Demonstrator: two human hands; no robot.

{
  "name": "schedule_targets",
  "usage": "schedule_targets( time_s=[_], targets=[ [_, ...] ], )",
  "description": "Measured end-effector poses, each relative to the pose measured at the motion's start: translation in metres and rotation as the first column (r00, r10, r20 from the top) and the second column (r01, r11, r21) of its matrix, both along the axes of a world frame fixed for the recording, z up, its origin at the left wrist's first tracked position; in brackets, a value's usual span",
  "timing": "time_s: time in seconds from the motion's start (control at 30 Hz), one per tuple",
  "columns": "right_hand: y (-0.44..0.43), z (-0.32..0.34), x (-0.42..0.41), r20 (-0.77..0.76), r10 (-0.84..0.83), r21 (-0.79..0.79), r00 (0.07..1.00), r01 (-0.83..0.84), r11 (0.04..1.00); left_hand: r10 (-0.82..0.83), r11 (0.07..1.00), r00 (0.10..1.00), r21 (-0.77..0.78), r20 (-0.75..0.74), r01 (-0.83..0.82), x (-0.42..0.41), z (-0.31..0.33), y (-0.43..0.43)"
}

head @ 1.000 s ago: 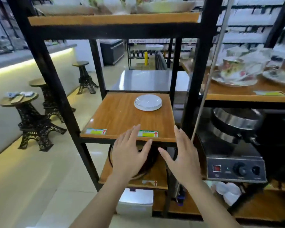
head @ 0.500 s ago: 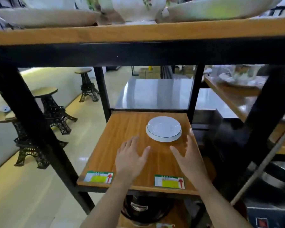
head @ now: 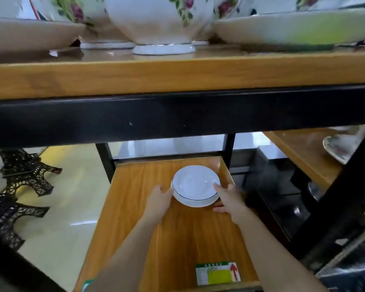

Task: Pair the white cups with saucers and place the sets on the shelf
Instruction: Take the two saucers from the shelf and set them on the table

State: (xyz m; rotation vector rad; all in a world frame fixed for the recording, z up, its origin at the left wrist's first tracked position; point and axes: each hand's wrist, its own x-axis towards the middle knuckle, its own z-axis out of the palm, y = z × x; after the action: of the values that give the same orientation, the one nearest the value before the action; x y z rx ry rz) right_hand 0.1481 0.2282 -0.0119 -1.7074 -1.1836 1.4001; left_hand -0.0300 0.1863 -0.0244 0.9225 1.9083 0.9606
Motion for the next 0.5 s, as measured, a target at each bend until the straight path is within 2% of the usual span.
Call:
schedule_targets(
  time_s=[0.17,0.23,0.5],
  targets=[
    [0.009,-0.002,-0.002,0.068,0.074,-0.024,0.995,-0.073,0.997,-0.034,0.999,0.978,-0.033,0.207,0.042,0.002,0.003,0.024],
    [0.012,-0.004,-0.002,0.066,0.089,-0.021,0.994,-0.088,0.996,-0.037,0.998,0.969,-0.044,0.242,0.049,0.0,0.002,0.027],
    [0.011,-0.006,-0.001,0.074,0.102,-0.043,0.992,-0.099,0.994,-0.074,0.995,0.979,-0.045,0.189,0.084,-0.005,0.003,0.025]
  ],
)
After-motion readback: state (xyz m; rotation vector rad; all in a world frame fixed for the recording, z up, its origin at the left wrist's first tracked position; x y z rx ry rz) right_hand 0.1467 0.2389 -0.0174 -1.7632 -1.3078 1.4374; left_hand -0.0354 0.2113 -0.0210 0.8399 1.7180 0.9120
